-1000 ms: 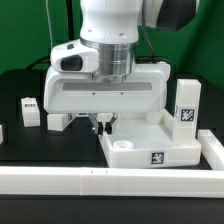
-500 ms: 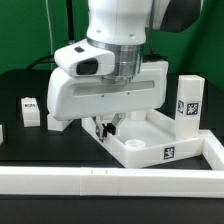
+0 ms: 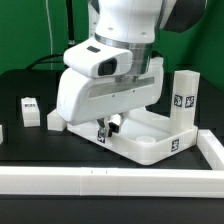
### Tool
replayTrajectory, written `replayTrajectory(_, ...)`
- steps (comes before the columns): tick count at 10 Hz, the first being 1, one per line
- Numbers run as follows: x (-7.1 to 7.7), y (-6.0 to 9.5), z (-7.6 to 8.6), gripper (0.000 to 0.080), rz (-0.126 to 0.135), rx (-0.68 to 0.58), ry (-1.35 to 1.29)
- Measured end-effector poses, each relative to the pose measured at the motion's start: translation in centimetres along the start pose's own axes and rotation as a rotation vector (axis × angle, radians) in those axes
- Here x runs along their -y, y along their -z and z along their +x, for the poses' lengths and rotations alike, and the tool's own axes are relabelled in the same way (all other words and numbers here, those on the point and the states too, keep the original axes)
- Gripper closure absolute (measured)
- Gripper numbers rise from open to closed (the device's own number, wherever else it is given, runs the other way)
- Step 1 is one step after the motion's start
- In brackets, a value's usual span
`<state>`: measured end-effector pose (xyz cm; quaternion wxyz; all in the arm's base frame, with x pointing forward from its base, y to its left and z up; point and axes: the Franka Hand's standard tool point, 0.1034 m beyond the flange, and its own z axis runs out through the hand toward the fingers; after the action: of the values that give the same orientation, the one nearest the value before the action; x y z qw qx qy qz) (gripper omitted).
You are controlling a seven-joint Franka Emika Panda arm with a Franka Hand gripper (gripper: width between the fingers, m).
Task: Assemble desk
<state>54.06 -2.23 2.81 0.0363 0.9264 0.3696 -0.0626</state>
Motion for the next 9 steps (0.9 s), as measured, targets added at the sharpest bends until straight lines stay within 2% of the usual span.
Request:
replayTrajectory(3, -0.1, -0.1, -0.1, 0.0737, -0.007, 0.009, 0.193)
replayTrajectory(5, 0.0, 0.0, 0.0, 0.0737, -0.007, 0.008, 0.188)
replayTrajectory(7, 0.4, 0.2, 1.9, 0.0737, -0.011, -0.004, 0.219)
replayTrajectory(8, 0.0, 0.3, 3.0, 0.0737, -0.021, -0.013, 0.235)
replayTrajectory(9, -0.3, 0.4, 3.5, 0.0737, -0.024, -0.016, 0.255)
